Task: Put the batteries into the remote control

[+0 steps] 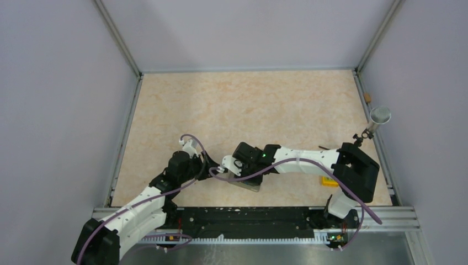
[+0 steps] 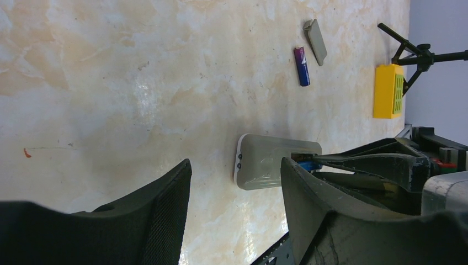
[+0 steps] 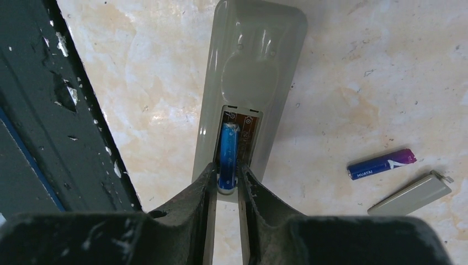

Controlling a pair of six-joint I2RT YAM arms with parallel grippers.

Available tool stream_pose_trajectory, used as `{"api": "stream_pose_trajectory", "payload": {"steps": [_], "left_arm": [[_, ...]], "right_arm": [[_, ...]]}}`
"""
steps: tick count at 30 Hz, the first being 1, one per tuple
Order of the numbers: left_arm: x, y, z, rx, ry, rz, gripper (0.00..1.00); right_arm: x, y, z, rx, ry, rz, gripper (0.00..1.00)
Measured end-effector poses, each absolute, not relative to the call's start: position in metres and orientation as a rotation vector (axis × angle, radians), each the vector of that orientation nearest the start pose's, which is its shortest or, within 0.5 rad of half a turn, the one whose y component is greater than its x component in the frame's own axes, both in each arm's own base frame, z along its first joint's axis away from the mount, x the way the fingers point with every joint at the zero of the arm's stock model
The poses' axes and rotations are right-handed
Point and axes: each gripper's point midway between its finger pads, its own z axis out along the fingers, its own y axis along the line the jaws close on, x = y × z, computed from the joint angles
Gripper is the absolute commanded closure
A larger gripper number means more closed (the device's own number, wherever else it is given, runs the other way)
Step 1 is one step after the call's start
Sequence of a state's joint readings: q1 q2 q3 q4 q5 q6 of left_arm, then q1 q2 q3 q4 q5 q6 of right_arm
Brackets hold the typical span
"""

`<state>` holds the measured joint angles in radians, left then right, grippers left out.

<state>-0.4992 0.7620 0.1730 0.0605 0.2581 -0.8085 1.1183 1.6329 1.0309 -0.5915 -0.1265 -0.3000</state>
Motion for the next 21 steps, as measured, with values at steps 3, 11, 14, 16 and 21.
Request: {"api": "stream_pose_trajectory", "payload": {"steps": [3,11,14,16,21], "left_arm": [[0.189,-0.187,0.066,-0.181,2.255,-1.020,0.38],[0.187,-0.189,0.065,-0.173,2.266,-1.032,0.38],[0.183,-0.190,0.059,-0.161,2.297,-1.036,0.38],[0.180,-0.191,0.056,-0.152,2.317,-1.040,0.39],[0.174,-0.194,0.048,-0.126,2.364,-1.061,0.41]], "right_arm": [[0.135,0.301,0.044,-1.853,2.117,0.381,0.80],[0.139,0.300,0.046,-1.824,2.136,0.347,0.79],[0.141,0.296,0.045,-1.791,2.167,0.317,0.79],[0.143,0.295,0.047,-1.746,2.195,0.303,0.79],[0.148,0.297,0.065,-1.585,2.220,0.311,0.78]]}}
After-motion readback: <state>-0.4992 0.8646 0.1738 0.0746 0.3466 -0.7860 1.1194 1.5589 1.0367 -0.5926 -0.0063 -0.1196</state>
